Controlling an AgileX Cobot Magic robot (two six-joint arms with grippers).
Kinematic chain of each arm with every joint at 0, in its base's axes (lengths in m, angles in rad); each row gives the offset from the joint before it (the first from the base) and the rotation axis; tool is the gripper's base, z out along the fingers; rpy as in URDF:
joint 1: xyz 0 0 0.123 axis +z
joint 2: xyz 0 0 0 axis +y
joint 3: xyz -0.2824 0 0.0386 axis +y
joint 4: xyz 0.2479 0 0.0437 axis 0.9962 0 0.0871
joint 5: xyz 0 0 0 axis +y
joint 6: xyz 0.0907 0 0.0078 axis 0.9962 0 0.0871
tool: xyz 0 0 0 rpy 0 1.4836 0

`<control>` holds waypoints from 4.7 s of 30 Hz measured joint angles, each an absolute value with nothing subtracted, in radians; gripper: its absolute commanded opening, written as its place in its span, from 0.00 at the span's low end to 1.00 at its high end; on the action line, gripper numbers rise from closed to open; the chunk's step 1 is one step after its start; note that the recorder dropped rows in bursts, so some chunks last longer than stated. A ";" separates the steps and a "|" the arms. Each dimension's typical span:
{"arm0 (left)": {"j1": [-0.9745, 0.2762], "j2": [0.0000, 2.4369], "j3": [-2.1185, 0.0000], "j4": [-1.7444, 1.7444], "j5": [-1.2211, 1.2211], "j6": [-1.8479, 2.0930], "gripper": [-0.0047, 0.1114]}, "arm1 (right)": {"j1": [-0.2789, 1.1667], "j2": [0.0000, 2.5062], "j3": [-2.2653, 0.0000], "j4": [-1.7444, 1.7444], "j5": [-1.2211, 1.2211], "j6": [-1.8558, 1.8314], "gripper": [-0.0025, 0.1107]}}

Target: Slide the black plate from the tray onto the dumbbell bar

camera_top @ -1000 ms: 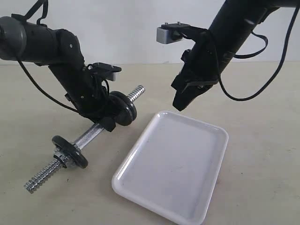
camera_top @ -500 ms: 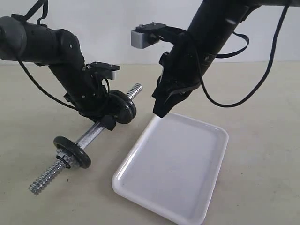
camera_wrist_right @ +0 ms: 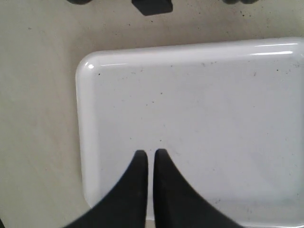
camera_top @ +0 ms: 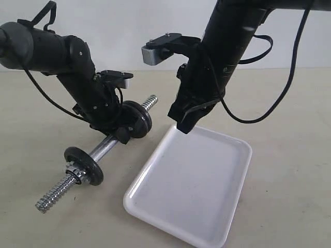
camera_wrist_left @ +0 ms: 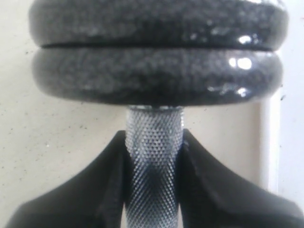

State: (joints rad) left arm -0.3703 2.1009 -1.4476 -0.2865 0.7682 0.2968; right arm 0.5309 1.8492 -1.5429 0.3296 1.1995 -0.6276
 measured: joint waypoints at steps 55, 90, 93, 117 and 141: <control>-0.370 2.067 -1.474 -0.374 0.693 0.307 0.34 | 0.531 1.849 -1.543 0.326 1.177 -0.624 0.02; -0.370 1.894 -1.474 -0.257 0.995 0.263 0.34 | 0.531 1.849 -1.543 0.315 1.159 -0.616 0.02; -0.370 1.829 -1.474 -0.257 1.052 0.258 0.34 | 0.531 1.849 -1.543 0.306 1.155 -0.616 0.02; -0.370 0.966 -0.746 -0.288 0.407 0.274 0.08 | 0.361 1.697 -1.543 0.244 0.876 -0.382 0.02; -0.370 0.404 -0.285 -0.304 0.053 0.304 0.08 | 0.281 0.798 -0.723 0.452 0.228 -0.582 0.02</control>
